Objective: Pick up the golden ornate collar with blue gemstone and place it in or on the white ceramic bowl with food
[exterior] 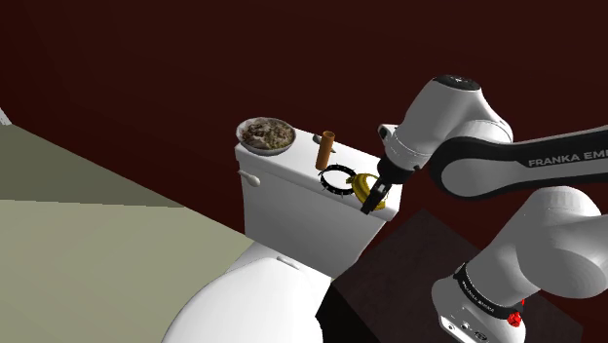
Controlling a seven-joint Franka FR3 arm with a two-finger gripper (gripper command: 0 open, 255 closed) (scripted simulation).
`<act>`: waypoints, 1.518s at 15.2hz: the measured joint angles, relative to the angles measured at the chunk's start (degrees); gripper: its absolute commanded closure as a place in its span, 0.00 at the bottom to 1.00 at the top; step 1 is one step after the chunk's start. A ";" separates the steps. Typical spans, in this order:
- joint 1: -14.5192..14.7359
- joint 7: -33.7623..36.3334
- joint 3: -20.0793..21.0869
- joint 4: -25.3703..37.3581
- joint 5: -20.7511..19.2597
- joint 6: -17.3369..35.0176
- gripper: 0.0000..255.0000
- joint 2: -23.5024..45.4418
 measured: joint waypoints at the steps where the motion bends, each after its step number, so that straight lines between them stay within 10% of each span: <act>1: -0.03 -0.03 -0.01 -0.04 -0.01 0.18 0.00 0.13; 4: -0.03 -0.02 0.02 -0.08 0.01 0.32 0.00 0.22; 5: -0.03 -0.02 0.02 -0.09 0.01 0.34 1.00 0.23; 23: -0.21 -0.22 -1.00 3.31 -0.76 -7.43 1.00 -4.23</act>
